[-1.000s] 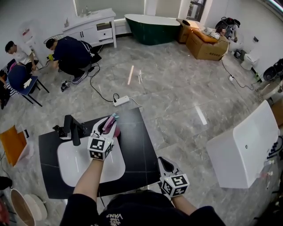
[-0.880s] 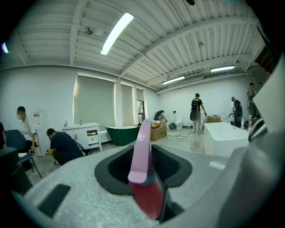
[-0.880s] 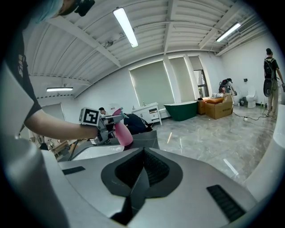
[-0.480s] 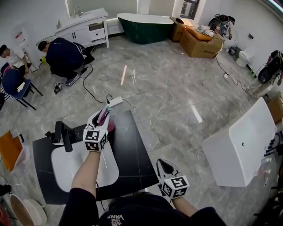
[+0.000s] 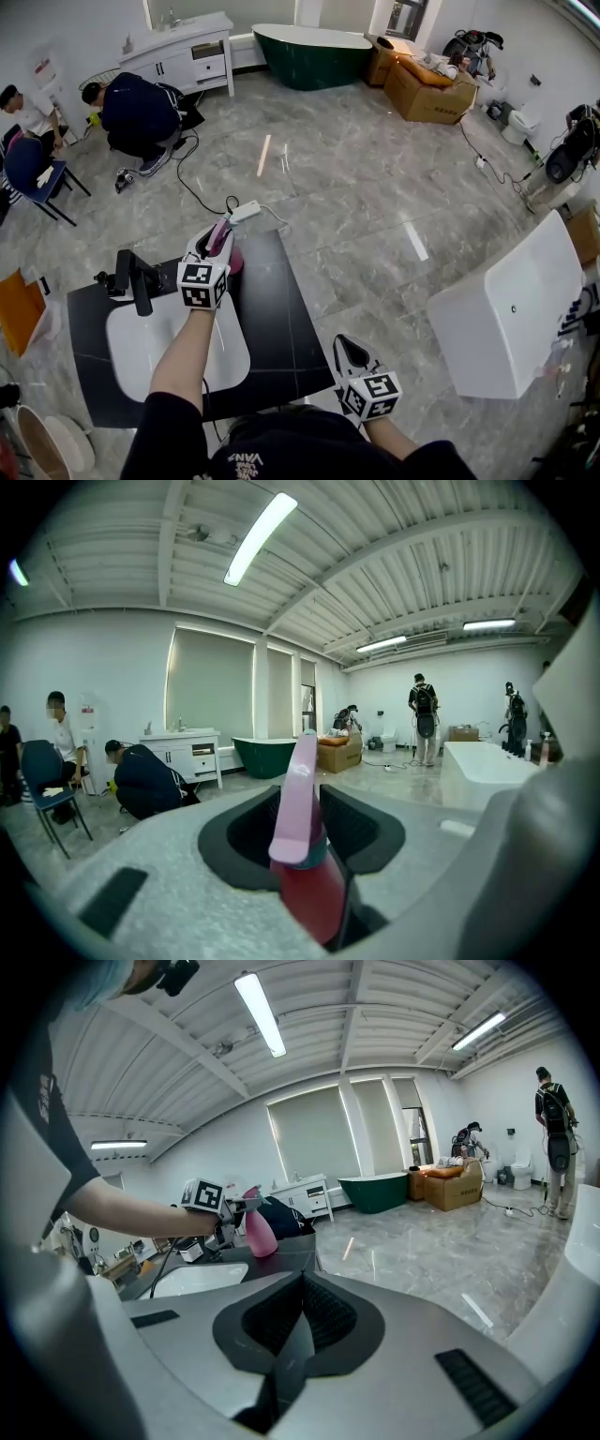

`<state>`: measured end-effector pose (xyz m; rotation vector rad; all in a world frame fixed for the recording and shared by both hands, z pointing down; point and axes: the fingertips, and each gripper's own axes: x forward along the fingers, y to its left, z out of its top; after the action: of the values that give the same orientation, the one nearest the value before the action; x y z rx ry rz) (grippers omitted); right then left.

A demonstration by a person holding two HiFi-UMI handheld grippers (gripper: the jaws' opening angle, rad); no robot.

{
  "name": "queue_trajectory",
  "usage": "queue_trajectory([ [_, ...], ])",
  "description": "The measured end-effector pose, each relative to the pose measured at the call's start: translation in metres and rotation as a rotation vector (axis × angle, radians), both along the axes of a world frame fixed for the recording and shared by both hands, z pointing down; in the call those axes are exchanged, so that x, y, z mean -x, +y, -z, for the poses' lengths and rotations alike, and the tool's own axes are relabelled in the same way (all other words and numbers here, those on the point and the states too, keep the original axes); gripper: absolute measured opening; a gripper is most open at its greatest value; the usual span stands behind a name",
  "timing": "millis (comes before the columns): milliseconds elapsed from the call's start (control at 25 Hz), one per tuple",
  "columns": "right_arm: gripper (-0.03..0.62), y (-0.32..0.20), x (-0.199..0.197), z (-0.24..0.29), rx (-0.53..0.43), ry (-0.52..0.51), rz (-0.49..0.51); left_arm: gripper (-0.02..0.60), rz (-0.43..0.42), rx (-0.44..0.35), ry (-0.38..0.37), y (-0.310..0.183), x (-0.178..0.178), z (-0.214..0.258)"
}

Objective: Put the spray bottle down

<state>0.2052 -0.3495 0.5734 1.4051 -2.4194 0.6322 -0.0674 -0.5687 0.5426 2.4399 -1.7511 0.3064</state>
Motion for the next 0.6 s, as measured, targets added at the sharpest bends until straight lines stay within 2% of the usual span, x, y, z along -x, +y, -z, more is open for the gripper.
queue_trajectory([
  [280,0.0,0.003,0.0,0.008,-0.012,0.001,-0.009,0.158,-0.013,0.067,0.007,-0.001,0.001,-0.006],
  [400,0.0,0.007,-0.001,0.009,-0.017,0.004,-0.017,0.223,-0.021,0.081,0.031,0.003,0.0,-0.008],
  [600,0.0,0.016,0.003,0.013,-0.023,0.004,-0.019,0.298,-0.025,0.087,0.06,0.016,0.002,-0.003],
])
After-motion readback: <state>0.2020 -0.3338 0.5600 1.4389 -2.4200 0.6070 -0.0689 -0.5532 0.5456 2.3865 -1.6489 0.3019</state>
